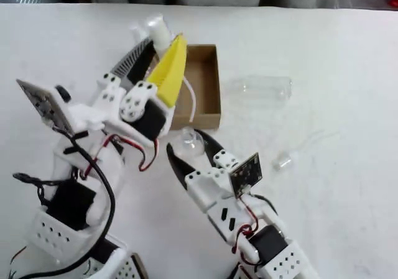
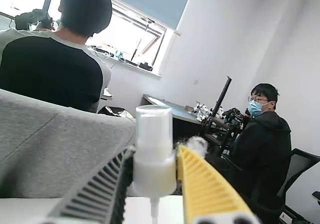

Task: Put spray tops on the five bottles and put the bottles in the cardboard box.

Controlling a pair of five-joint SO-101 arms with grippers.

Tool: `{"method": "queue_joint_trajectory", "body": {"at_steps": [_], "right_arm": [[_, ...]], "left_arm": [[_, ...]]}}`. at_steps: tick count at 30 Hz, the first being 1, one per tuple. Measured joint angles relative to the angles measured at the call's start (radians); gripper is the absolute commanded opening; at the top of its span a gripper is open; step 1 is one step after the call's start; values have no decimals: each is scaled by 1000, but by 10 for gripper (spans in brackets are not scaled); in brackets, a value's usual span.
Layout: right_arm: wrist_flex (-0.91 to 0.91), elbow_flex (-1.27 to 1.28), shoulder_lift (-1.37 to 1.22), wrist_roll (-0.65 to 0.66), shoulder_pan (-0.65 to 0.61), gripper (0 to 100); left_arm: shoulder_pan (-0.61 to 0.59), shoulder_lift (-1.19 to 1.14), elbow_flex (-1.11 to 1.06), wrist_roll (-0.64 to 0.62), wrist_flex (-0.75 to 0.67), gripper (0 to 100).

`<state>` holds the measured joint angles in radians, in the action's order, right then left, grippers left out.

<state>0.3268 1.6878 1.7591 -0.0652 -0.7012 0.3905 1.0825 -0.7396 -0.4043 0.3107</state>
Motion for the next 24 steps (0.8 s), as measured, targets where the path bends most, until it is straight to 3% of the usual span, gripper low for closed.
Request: {"method": "queue_joint_trajectory", "body": {"at_steps": [13,24], "right_arm": [[0,0,0,0,0,15],[0,0,0,0,26,15]], "left_arm": [[37,212,-169,0,-5,20],[37,227,-322,0,-5,20]]}}
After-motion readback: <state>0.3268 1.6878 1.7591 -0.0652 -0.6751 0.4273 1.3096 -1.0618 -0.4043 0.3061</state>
